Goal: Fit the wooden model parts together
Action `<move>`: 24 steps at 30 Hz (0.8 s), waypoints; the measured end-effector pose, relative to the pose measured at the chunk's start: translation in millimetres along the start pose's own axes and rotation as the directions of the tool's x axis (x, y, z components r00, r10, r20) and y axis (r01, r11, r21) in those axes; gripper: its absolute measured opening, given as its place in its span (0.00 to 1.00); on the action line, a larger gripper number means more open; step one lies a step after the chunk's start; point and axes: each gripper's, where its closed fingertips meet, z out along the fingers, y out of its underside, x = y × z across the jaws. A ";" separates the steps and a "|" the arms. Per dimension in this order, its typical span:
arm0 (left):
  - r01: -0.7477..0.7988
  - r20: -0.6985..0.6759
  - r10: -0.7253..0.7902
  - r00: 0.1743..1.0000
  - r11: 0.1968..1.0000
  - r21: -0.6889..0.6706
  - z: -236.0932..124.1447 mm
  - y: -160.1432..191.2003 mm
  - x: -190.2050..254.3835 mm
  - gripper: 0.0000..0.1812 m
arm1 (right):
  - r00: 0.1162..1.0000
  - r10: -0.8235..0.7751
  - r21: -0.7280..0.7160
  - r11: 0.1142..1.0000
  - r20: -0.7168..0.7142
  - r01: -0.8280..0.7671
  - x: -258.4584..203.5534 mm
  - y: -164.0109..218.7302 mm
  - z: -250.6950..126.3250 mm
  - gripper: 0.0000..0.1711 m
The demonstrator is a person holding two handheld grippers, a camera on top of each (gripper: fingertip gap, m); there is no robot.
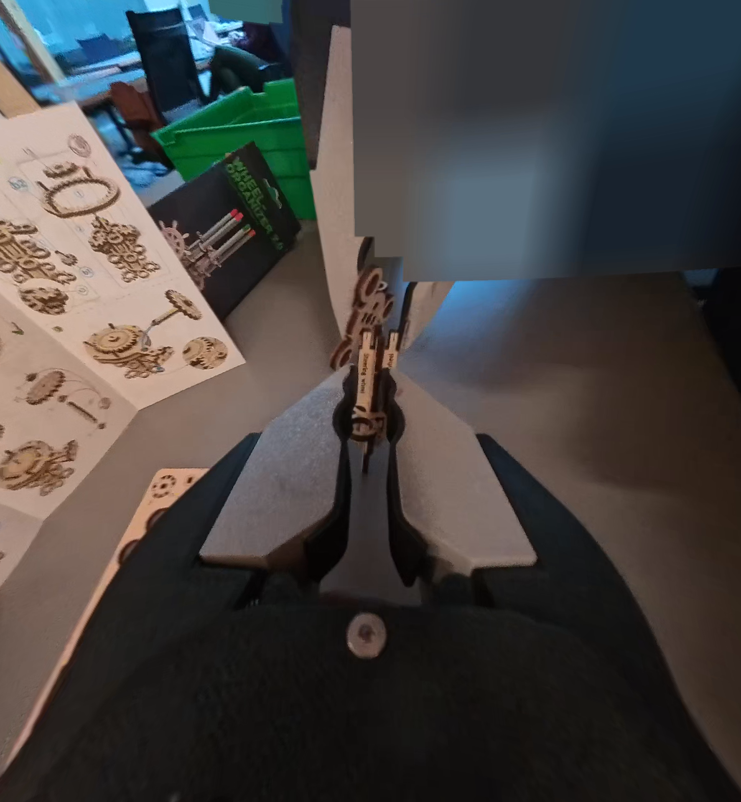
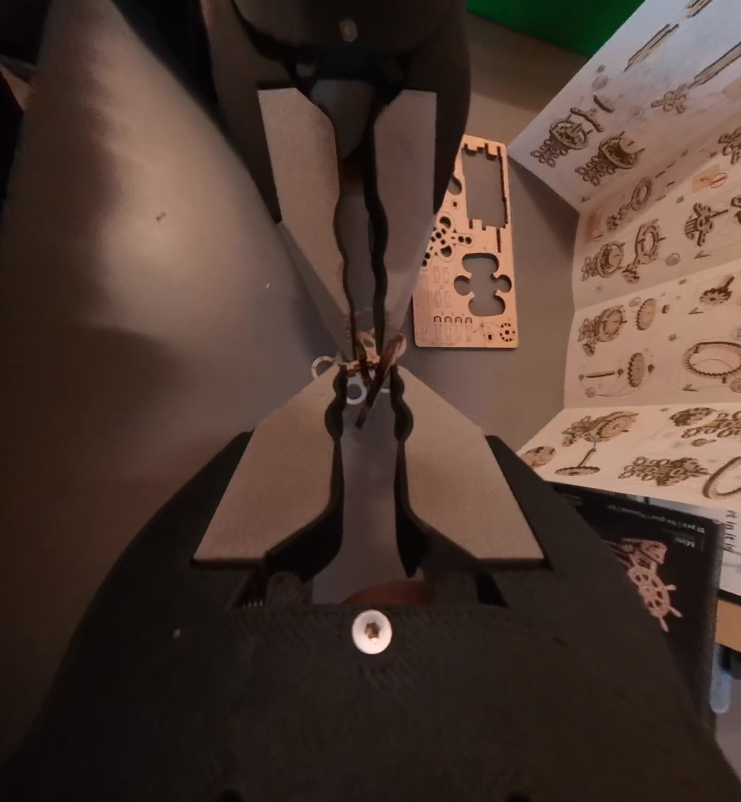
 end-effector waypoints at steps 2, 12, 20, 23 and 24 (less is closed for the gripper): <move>-0.050 0.044 0.050 0.998 0.999 -0.005 0.8 0.0 -0.7 0.04 | 1.000 -0.009 0.007 1.000 -0.013 0.010 1.1 1.1 0.1 0.09; 0.003 0.046 -0.002 0.999 1.000 -0.009 1.7 0.6 -5.8 0.04 | 0.950 0.254 0.195 0.938 0.182 -0.288 3.7 10.7 -3.0 0.07; 0.086 0.009 -0.086 0.996 0.996 0.012 2.1 -1.8 -8.3 0.04 | 0.863 0.466 0.266 0.821 0.198 -0.504 13.1 35.9 -10.0 0.00; 0.099 -0.031 -0.098 0.995 0.995 0.023 1.2 -3.6 -5.1 0.04 | 0.853 0.510 0.275 0.809 0.110 -0.519 18.7 54.1 -18.6 0.09; 0.099 -0.050 -0.098 0.994 0.995 0.015 1.9 -2.7 -2.6 0.04 | 0.844 0.531 0.279 0.802 0.073 -0.528 22.1 62.0 -24.3 0.11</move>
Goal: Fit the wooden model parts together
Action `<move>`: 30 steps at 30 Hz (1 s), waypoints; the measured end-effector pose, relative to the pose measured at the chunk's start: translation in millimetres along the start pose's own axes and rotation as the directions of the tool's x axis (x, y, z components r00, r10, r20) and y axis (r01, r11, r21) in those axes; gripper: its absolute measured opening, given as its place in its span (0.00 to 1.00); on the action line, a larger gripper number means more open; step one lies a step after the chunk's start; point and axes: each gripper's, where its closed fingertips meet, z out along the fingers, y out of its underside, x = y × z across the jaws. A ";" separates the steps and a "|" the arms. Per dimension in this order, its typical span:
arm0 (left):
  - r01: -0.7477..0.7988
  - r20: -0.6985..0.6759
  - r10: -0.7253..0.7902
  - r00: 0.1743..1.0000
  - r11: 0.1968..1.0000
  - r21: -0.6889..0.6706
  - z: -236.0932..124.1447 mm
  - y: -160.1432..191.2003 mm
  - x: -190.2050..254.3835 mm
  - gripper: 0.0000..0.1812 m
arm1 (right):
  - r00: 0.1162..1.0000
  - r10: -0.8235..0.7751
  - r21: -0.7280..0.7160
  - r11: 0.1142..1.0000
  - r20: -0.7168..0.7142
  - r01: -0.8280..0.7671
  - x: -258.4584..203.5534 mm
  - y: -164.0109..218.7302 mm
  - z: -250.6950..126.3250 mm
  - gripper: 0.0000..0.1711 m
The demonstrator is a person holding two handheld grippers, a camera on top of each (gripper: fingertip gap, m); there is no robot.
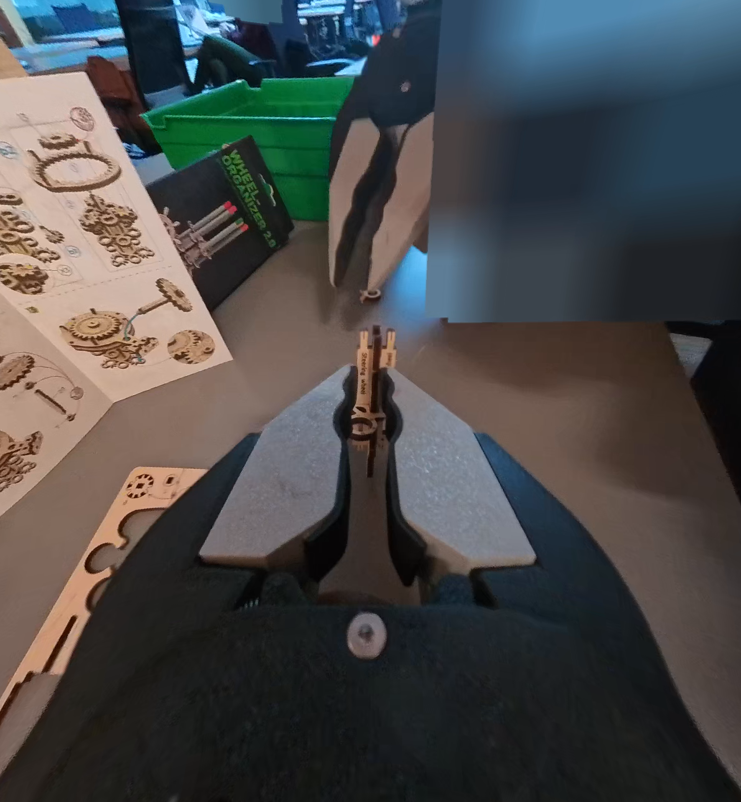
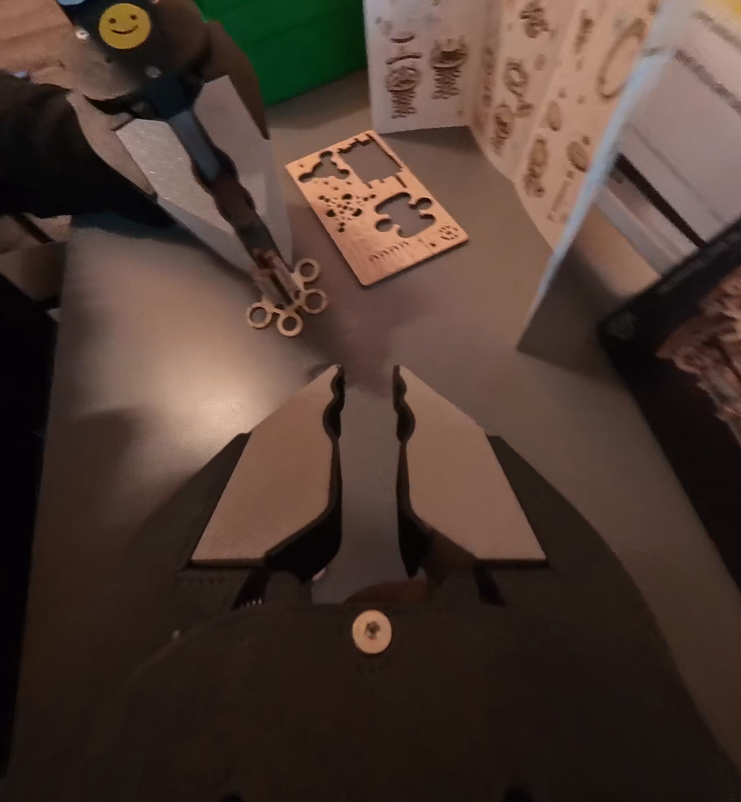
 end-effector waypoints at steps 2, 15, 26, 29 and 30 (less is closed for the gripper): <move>-0.013 -0.012 0.012 1.000 1.000 -0.007 1.0 0.8 2.7 0.04 | 0.999 0.000 0.002 1.000 -0.049 0.000 4.6 7.9 -18.2 0.11; -0.033 -0.078 0.037 0.996 0.998 0.048 22.3 -15.8 31.7 0.03 | 0.966 -0.231 -0.218 0.955 -0.116 0.202 -37.6 103.3 -58.8 0.11; -0.024 -0.086 0.030 0.996 0.997 0.068 26.4 -19.8 33.7 0.03 | 0.964 -0.258 -0.203 0.949 -0.067 0.240 -37.0 111.1 -49.3 0.07; -0.026 -0.101 0.032 0.994 0.998 0.066 26.9 -19.6 36.6 0.03 | 0.938 -0.332 -0.273 0.916 -0.099 0.295 -21.5 111.8 -53.9 0.09; -0.023 -0.103 0.030 0.994 0.998 0.062 27.0 -19.1 36.8 0.03 | 0.929 -0.346 -0.315 0.903 -0.132 0.292 -11.3 111.8 -57.8 0.13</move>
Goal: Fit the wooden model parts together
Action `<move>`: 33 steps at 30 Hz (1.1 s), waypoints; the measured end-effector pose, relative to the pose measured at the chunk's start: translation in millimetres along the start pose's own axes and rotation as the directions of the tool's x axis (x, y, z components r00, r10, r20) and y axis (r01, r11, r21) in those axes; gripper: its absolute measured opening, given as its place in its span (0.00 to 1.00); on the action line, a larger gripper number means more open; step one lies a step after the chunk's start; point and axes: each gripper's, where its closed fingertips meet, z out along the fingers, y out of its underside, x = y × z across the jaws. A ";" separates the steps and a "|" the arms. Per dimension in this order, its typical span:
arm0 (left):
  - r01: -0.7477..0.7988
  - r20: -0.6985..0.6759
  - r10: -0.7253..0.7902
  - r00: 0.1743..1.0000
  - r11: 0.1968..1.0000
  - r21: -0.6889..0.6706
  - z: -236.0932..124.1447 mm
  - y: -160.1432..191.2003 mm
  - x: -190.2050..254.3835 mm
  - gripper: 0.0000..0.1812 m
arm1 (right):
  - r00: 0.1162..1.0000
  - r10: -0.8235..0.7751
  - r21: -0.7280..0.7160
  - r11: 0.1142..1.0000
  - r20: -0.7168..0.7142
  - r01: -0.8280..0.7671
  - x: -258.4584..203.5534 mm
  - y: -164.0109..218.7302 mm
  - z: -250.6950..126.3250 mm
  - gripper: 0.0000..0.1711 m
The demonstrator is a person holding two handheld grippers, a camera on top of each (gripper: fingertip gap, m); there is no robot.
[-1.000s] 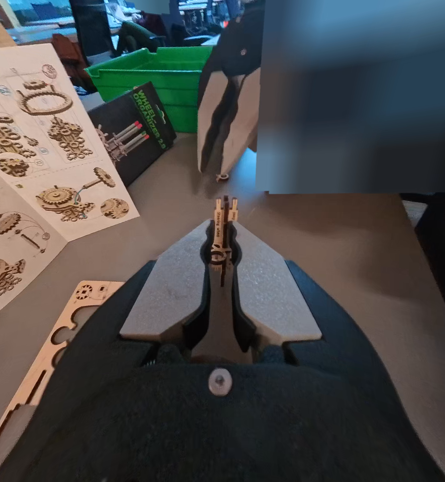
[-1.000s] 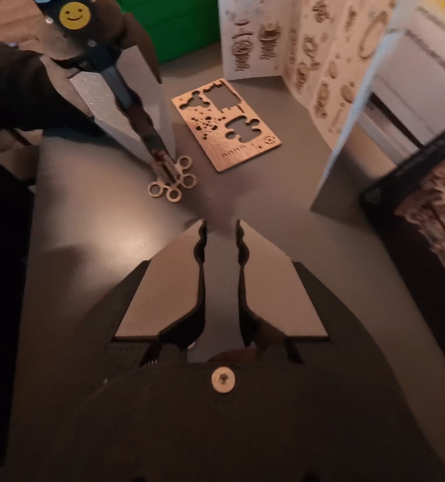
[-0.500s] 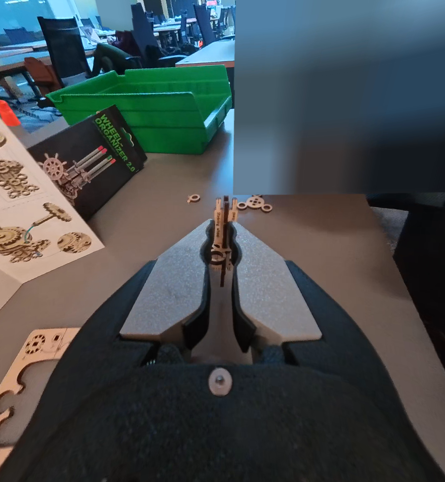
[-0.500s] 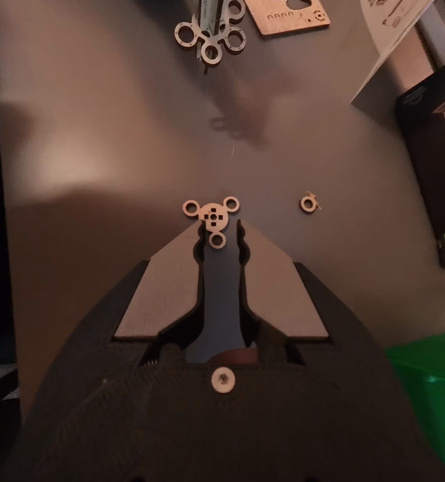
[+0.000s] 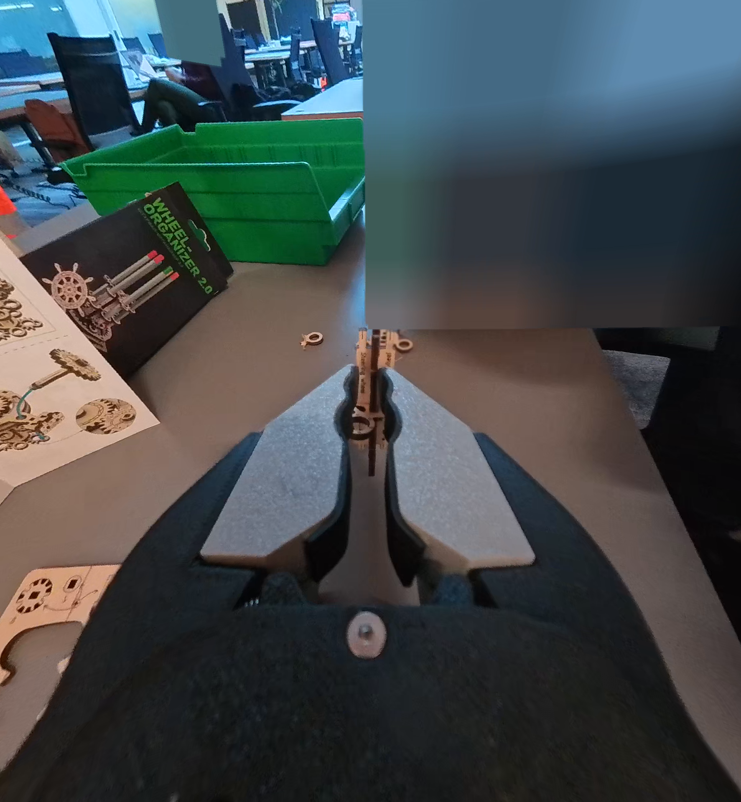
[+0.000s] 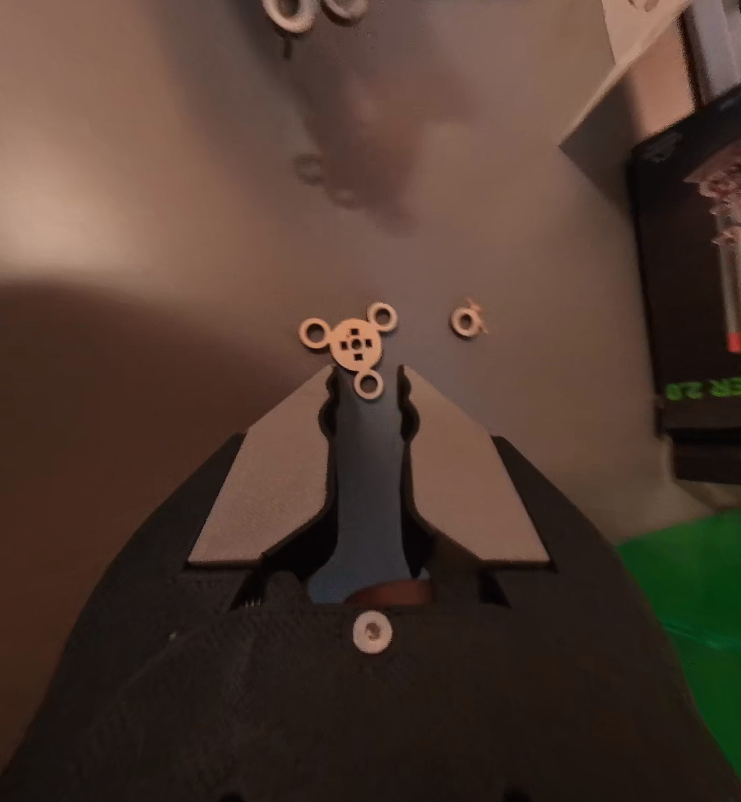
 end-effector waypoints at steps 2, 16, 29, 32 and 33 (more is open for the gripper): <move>0.010 0.009 -0.010 1.000 1.000 -0.007 -0.1 1.1 -1.4 0.03 | 0.998 0.024 -0.051 0.998 -0.058 -0.027 16.2 4.2 -5.6 0.15; 0.026 0.006 -0.026 1.000 1.000 -0.010 -2.2 2.5 -0.1 0.03 | 0.948 0.316 -0.067 0.947 0.023 -0.314 -5.2 9.7 -7.4 0.02; 0.137 -0.066 -0.129 0.989 0.981 0.137 -19.8 -14.5 -5.4 0.00 | 0.945 0.325 0.042 0.945 -0.042 -0.323 23.7 1.5 -0.1 0.05; 0.172 -0.089 -0.158 0.983 0.971 0.169 -24.3 -17.9 -7.5 0.00 | 0.945 0.326 0.062 0.944 -0.024 -0.324 20.3 1.4 -1.5 0.06; 0.176 -0.091 -0.162 0.983 0.970 0.166 -24.1 -17.5 -7.7 0.00 | 0.947 0.322 0.070 0.945 -0.020 -0.320 19.6 0.3 -1.4 0.07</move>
